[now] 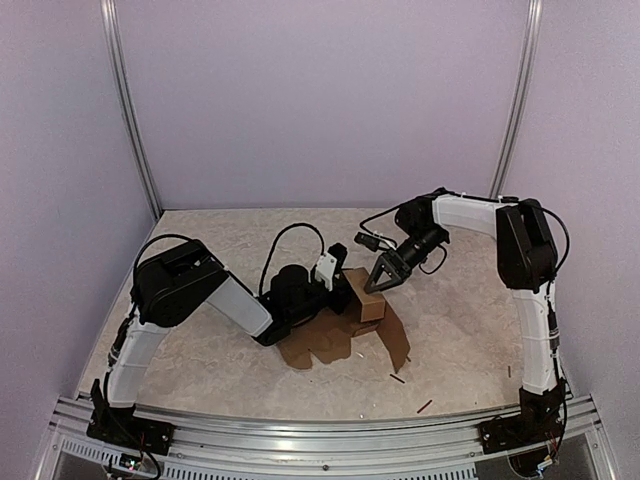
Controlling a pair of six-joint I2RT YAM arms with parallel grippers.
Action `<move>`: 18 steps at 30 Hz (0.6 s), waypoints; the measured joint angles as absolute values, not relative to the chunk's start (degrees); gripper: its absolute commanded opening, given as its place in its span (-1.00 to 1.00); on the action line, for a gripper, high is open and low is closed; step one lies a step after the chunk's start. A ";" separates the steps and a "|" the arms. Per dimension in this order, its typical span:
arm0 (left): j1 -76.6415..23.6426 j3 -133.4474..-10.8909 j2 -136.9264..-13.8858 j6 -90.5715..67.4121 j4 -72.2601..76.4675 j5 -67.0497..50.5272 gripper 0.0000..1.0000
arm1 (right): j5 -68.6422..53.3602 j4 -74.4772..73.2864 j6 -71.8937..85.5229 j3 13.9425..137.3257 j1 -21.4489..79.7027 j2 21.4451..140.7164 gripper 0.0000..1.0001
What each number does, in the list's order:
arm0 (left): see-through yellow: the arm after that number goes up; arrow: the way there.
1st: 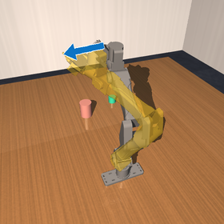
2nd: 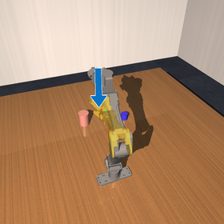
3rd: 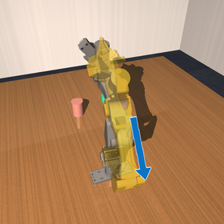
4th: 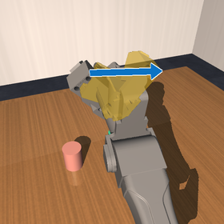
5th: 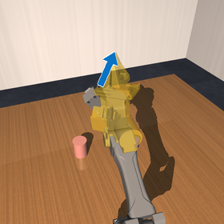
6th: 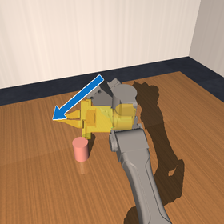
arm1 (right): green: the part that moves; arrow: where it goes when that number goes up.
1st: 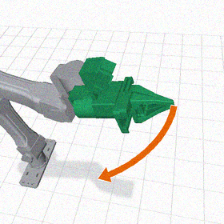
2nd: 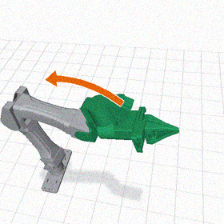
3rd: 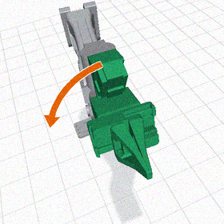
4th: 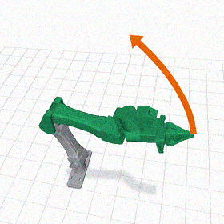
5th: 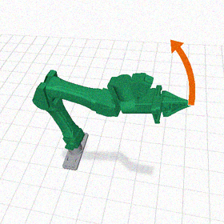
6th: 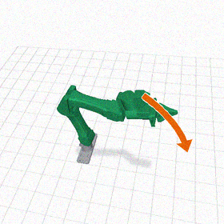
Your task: Fold the paper box
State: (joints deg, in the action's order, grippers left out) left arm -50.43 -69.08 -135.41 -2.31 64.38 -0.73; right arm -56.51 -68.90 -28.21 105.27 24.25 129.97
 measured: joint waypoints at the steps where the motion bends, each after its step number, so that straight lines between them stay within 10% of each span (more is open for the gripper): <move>1: -50.43 -69.28 -135.41 -2.26 63.99 -0.89 -0.31 | -56.60 -69.19 -28.32 105.34 24.27 129.95 0.52; 18: -49.56 -69.34 -135.41 -1.63 60.58 -3.70 -0.57 | -56.53 -70.08 -28.88 106.34 24.36 129.97 0.50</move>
